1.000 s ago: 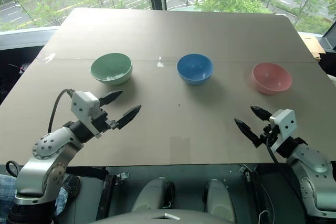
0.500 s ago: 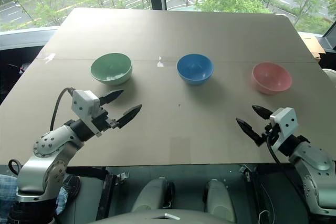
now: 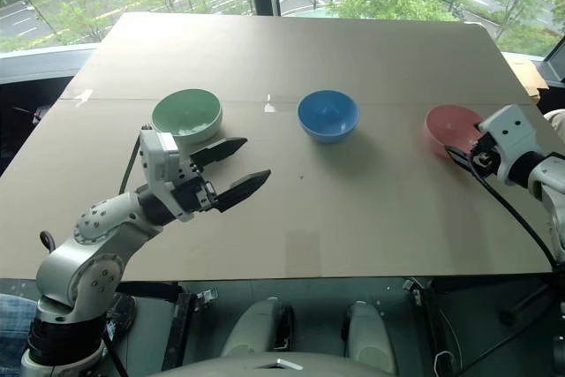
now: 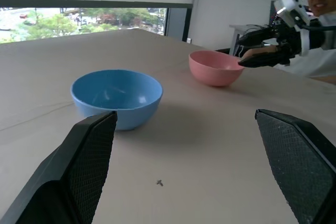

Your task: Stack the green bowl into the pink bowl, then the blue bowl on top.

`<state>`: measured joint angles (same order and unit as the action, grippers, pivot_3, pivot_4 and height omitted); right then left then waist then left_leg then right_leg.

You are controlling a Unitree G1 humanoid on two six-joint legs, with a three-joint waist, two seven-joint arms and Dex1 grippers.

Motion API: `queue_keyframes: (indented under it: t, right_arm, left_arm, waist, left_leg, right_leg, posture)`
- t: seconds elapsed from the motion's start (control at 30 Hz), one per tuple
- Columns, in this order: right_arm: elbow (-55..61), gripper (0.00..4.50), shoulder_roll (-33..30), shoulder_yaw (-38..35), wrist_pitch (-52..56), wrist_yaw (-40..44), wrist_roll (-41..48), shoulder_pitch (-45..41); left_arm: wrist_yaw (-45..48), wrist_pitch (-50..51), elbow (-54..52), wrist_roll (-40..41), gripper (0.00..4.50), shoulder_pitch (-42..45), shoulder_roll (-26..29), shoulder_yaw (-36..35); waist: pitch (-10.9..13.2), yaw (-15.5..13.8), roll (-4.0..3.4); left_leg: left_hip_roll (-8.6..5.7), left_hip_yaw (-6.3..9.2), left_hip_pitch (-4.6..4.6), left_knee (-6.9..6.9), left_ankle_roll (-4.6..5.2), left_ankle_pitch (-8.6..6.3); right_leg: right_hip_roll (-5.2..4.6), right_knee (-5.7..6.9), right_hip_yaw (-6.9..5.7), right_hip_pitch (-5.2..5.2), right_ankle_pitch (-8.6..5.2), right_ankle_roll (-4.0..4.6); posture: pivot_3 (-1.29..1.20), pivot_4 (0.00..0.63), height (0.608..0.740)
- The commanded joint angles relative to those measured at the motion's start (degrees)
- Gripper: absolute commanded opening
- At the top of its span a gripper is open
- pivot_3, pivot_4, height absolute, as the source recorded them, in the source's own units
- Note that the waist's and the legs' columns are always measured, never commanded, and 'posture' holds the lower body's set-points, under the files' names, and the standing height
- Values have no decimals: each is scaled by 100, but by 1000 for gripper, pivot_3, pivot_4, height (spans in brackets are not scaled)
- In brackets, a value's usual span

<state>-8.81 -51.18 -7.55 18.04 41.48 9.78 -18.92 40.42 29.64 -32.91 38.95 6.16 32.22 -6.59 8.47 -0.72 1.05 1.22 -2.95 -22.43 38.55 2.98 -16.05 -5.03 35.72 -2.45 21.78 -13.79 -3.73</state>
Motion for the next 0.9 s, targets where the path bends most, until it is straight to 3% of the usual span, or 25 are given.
queue_keyframes:
  t: [0.03, 0.33, 0.43, 0.67, 0.9]
  right_arm:
    - [-613, 3713, -47, 431, -77, 320, -339, -578]
    - [-2404, 3713, 377, 1538, -458, 743, -1251, -1972]
    - [-2859, 2948, 474, 1690, -579, 837, -1422, -2199]
    - [-3230, 116, 547, 1677, -921, 916, -1538, -2372]
    - [-2963, 54, 523, 1598, -1261, 966, -1548, -2127]
  left_arm:
    - [277, -53, -221, -5, 4450, 161, 204, 153]
    - [707, -250, 136, -138, 4450, 536, 499, 191]
    - [720, -293, 156, -191, 4500, 554, 504, 197]
    - [597, -348, 82, -228, 4500, 363, 408, 176]
    - [621, -487, 144, -351, 4500, 260, 371, 201]
  waist:
    - [1, 6, -2]
    - [2, -5, -3]
    - [3, -10, -3]
    - [2, 10, -2]
    - [1, 9, 1]
  left_leg:
    - [0, -2, 2, 0, 0, 0]
    - [0, -6, -3, 2, 0, 0]
    - [0, 2, -12, 1, 0, 0]
    - [1, 3, -14, 5, -2, 1]
    - [3, 3, -7, 10, -3, 1]
  right_leg:
    - [0, 1, 2, 0, 0, 0]
    - [2, -1, 4, 5, 1, -1]
    - [1, -9, -5, 6, 1, -1]
    - [0, -9, -8, 6, 1, -3]
    - [1, -3, -7, -2, 1, -2]
  posture:
    - [0, 150, 740]
    - [0, 150, 740]
    - [0, 150, 740]
    - [0, 150, 740]
    - [0, 150, 740]
